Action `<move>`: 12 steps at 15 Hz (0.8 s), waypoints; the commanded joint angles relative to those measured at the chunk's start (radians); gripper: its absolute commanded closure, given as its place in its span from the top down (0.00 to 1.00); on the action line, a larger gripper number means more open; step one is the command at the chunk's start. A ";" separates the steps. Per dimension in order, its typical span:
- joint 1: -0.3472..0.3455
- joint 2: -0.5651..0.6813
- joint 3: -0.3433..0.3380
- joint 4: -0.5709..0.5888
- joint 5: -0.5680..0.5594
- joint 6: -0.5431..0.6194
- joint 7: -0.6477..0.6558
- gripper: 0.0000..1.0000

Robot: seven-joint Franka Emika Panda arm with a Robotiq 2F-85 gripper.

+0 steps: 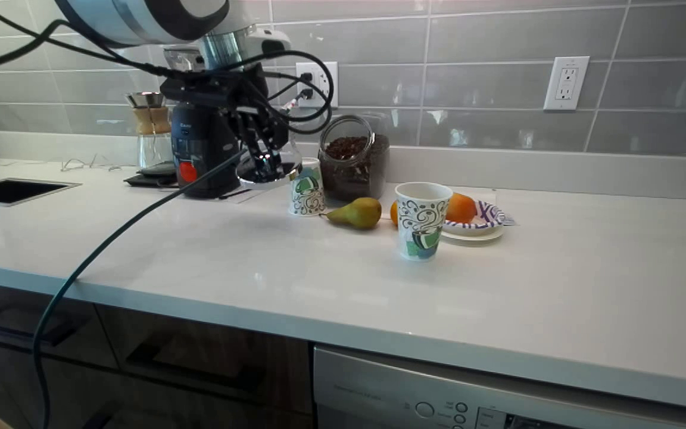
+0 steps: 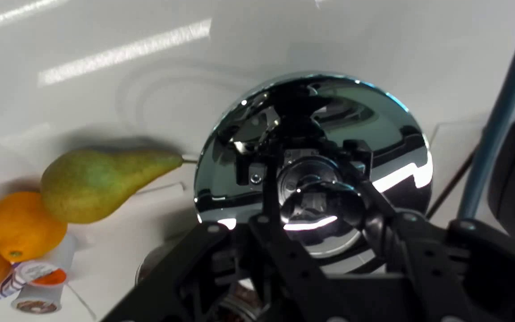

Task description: Pick up the silver lid and put it on the glass coffee jug

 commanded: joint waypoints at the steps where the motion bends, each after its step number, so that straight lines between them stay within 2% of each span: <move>1: 0.022 -0.092 -0.048 -0.013 0.180 0.096 -0.127 0.21; 4: -0.011 -0.062 -0.084 0.042 0.168 0.242 -0.123 0.21; 5: -0.003 -0.073 -0.066 0.016 0.140 0.180 -0.108 0.46; 9: -0.013 -0.073 -0.089 0.032 0.140 0.220 -0.108 0.46; 10: -0.013 -0.072 -0.088 0.032 0.140 0.221 -0.108 0.21; 12: 0.040 -0.029 -0.117 0.058 0.190 0.272 -0.164 0.21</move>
